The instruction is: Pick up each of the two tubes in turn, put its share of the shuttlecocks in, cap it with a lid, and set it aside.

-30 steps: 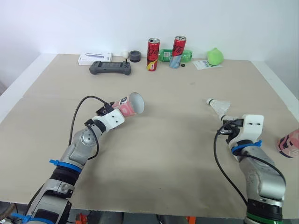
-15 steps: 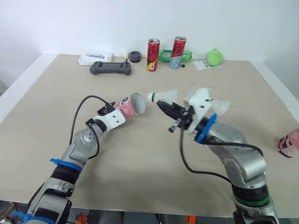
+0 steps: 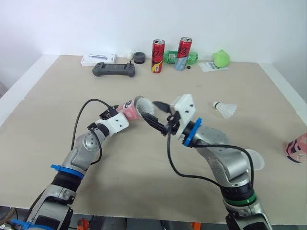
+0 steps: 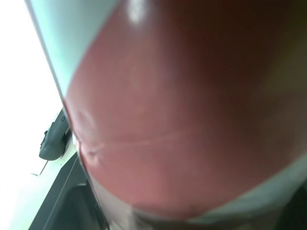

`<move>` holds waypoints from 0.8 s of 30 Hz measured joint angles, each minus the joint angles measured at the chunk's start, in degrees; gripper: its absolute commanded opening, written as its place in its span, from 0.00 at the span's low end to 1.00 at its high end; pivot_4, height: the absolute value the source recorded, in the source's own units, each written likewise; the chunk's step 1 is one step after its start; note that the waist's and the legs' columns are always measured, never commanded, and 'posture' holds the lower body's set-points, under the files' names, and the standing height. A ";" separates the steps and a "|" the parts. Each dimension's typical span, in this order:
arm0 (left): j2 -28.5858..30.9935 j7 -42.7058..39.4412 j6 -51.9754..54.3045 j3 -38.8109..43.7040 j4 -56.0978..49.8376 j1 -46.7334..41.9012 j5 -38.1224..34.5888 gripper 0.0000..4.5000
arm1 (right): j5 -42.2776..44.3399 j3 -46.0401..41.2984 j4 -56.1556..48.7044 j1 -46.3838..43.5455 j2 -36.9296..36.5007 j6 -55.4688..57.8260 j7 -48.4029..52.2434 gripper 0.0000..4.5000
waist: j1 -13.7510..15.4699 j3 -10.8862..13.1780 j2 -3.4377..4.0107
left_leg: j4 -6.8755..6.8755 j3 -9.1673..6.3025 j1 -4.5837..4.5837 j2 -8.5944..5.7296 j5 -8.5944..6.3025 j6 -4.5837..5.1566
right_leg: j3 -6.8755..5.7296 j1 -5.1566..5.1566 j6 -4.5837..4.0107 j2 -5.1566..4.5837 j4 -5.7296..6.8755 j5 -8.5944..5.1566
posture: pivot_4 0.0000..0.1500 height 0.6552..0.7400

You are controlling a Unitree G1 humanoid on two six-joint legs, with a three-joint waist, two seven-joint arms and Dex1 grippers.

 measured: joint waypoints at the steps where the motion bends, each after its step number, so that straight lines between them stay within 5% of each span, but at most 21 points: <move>1: 0.00 -0.04 0.00 0.00 -0.08 0.03 -0.01 0.65 | 0.45 -1.93 -0.64 1.57 -0.11 0.01 -0.68 0.98 | 0.03 -0.01 -0.01 | -0.01 0.00 0.00 0.00 0.00 0.00 | 0.00 0.00 0.00 0.00 0.00 0.00 | 1.00 1.00; 9: 0.16 -0.02 0.01 0.15 0.10 0.14 -0.10 0.65 | -10.28 -17.42 8.61 5.87 -0.71 -2.85 -19.69 0.98 | 0.02 -0.01 -0.01 | -0.01 0.03 0.04 -0.01 0.07 -0.10 | 0.01 -0.01 -0.05 0.00 0.00 0.10 | 1.00 1.00; 21: -0.06 -0.01 -0.01 0.17 0.39 -0.02 -0.12 0.65 | -12.67 -20.39 31.71 -2.99 0.75 -7.13 -25.79 0.98 | -0.08 0.00 0.01 | -0.04 0.08 0.07 -0.01 0.11 -0.04 | 0.06 -0.01 -0.11 0.00 0.00 0.17 | 1.00 1.00; 24: -0.07 0.02 0.00 0.18 0.37 -0.02 -0.12 0.65 | -12.77 -20.46 38.84 -6.07 0.76 -10.28 -26.10 0.80 | -0.10 0.00 0.01 | -0.04 0.08 0.08 -0.01 0.11 -0.03 | 0.06 0.00 -0.11 0.00 -0.01 0.17 | 1.00 1.00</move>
